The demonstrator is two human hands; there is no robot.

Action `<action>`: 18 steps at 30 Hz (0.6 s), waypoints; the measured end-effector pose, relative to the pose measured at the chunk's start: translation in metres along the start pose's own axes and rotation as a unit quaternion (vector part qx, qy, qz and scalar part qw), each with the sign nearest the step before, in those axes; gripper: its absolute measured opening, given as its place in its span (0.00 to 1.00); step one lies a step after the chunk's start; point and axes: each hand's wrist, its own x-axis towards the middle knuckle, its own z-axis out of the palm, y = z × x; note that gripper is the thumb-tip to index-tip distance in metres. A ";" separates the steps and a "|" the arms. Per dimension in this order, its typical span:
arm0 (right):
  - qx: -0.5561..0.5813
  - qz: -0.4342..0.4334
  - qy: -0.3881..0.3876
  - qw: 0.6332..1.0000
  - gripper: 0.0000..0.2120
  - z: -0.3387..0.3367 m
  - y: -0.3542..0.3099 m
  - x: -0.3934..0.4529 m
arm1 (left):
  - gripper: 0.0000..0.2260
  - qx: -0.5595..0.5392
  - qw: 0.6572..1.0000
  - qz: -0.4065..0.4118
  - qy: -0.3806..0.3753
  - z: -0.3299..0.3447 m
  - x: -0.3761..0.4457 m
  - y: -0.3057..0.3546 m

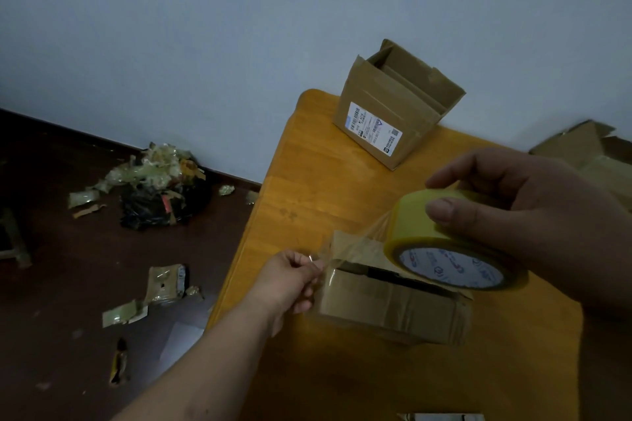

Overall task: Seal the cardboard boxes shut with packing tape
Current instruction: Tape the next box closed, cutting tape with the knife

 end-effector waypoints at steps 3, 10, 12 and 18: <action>0.000 0.004 0.008 1.000 0.19 0.000 0.004 -0.001 | 0.04 -0.011 1.000 0.009 0.005 0.002 -0.002 -0.003; 0.009 0.015 0.009 1.000 0.17 -0.001 0.010 -0.005 | 0.19 0.037 0.998 0.016 0.038 0.002 -0.005 -0.013; 0.012 0.013 0.003 1.000 0.19 0.000 0.010 -0.006 | 0.20 0.077 0.996 0.017 0.041 0.001 -0.004 -0.020; 0.015 -0.002 -0.002 1.000 0.19 0.000 0.010 -0.012 | 0.31 0.300 0.941 0.147 0.049 -0.005 -0.007 -0.025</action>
